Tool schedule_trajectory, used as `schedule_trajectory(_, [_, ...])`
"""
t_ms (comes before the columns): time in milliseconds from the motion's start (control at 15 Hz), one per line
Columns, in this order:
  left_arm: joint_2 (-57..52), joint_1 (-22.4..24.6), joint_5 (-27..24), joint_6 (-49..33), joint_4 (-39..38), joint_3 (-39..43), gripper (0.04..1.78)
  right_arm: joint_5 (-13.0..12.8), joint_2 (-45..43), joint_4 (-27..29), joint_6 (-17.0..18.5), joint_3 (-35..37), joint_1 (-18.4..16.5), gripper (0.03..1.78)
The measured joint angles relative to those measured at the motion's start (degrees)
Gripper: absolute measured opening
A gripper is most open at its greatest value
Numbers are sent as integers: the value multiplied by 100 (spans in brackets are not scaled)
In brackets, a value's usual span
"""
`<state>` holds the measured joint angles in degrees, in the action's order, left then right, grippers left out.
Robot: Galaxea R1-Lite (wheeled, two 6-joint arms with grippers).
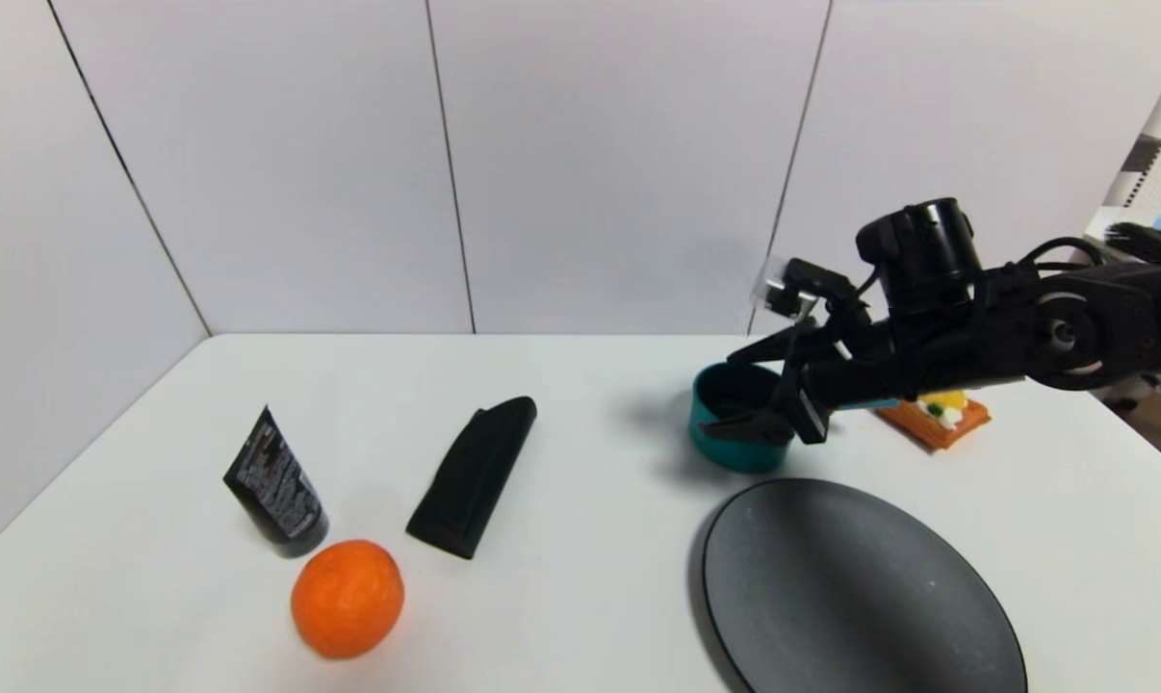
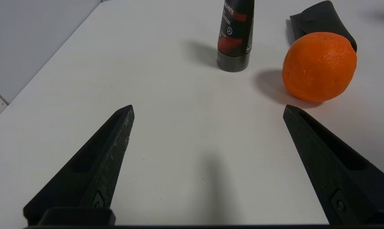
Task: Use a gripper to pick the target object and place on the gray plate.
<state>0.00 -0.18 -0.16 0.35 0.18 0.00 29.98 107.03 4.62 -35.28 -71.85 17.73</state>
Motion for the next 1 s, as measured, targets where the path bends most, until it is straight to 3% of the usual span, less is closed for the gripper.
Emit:
schedule_trajectory(267, [0,0,-2,2,0,0,169,-285,228,0,-7,83,-6,170])
schedule_trajectory(533, [0,0,0,0,-2,0,169,-302,433,-13,-146,85,-1,170])
schedule_trajectory(1000, [0,0,0,0,0,0,169,-306,674,-2,-686,83,-9,170])
